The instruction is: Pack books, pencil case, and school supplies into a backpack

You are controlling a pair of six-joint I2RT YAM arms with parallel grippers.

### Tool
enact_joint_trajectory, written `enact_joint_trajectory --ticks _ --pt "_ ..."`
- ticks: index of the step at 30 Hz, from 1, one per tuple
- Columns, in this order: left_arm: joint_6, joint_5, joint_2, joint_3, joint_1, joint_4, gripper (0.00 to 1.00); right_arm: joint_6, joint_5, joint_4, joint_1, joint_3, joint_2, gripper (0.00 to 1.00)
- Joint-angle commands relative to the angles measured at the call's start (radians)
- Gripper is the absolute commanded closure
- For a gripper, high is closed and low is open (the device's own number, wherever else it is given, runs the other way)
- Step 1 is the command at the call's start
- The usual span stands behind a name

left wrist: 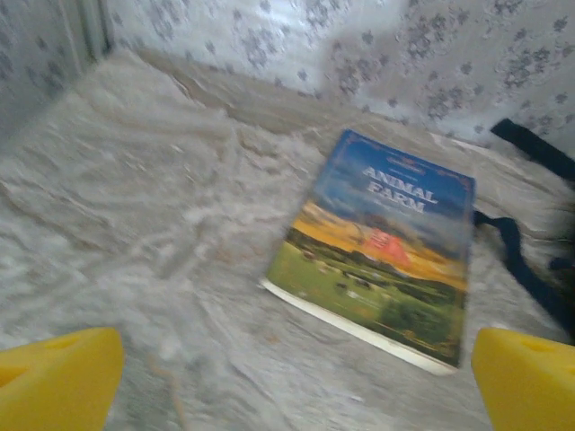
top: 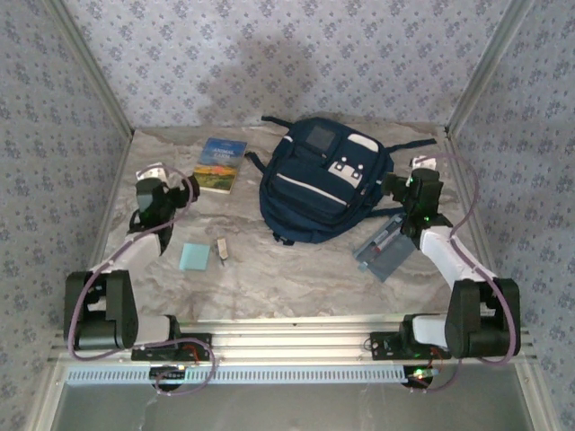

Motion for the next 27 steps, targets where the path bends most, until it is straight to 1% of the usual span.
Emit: enact_joint_trajectory --ticks 1,4,7,10,12,15,16,17,20,24,27 --pt "-0.217 0.019 0.041 0.123 -0.088 -0.201 0.02 0.217 0.02 -0.33 0.031 0.066 -0.032 0.0" --pt "-0.34 0.033 0.09 0.187 -0.179 -0.324 0.02 0.33 -0.045 -0.432 0.034 0.079 -0.043 0.0" --pt "-0.41 0.004 0.096 0.196 -0.29 -0.372 0.02 0.392 -0.109 -0.493 0.037 0.071 -0.063 0.0" --pt "-0.493 -0.004 0.104 0.208 -0.381 -0.409 0.02 0.422 -0.147 -0.529 0.04 0.051 -0.088 0.0" --pt "-0.562 0.025 0.124 0.225 -0.44 -0.439 0.02 0.426 -0.188 -0.54 0.041 0.036 -0.102 0.0" --pt "-0.64 0.014 0.151 0.252 -0.52 -0.49 0.02 0.425 -0.224 -0.558 0.042 0.031 -0.11 0.0" --pt "-0.663 -0.004 0.158 0.256 -0.544 -0.498 0.02 0.428 -0.234 -0.565 0.044 0.031 -0.113 0.0" --pt "-0.685 -0.021 0.161 0.255 -0.565 -0.497 0.02 0.429 -0.241 -0.568 0.043 0.029 -0.116 0.0" --pt "-0.758 -0.022 0.18 0.243 -0.615 -0.429 0.03 0.433 -0.257 -0.557 0.047 0.022 -0.128 0.0" --pt "-0.781 -0.025 0.232 0.28 -0.655 -0.381 0.03 0.428 -0.262 -0.543 0.049 0.012 -0.132 0.0" --pt "-0.799 -0.017 0.285 0.303 -0.666 -0.349 0.04 0.424 -0.268 -0.527 0.05 0.004 -0.128 0.01"
